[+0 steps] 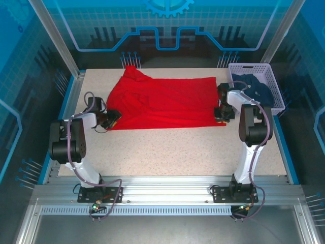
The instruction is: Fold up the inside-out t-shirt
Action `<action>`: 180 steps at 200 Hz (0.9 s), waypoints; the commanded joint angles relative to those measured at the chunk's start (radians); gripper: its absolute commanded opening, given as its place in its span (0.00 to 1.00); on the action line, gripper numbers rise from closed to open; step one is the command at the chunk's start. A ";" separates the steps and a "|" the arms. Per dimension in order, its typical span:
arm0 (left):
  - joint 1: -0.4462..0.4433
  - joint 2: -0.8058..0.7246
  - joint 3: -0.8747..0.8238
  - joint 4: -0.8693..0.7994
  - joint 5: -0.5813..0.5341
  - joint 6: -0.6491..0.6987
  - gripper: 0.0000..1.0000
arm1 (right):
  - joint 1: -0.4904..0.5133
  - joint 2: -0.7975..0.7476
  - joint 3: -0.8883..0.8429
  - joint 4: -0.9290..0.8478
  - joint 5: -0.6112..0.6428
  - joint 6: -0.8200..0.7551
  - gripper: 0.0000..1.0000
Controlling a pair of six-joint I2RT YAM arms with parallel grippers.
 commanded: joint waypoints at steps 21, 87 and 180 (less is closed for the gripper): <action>0.033 -0.010 -0.007 0.016 -0.056 -0.005 0.49 | -0.003 0.075 0.048 -0.071 0.181 -0.023 0.15; 0.042 -0.072 -0.020 -0.004 -0.089 0.024 0.49 | 0.030 0.035 0.038 -0.035 0.102 -0.033 0.18; -0.055 -0.215 -0.130 0.002 0.009 -0.022 0.52 | 0.027 -0.064 -0.046 0.020 -0.042 -0.019 0.23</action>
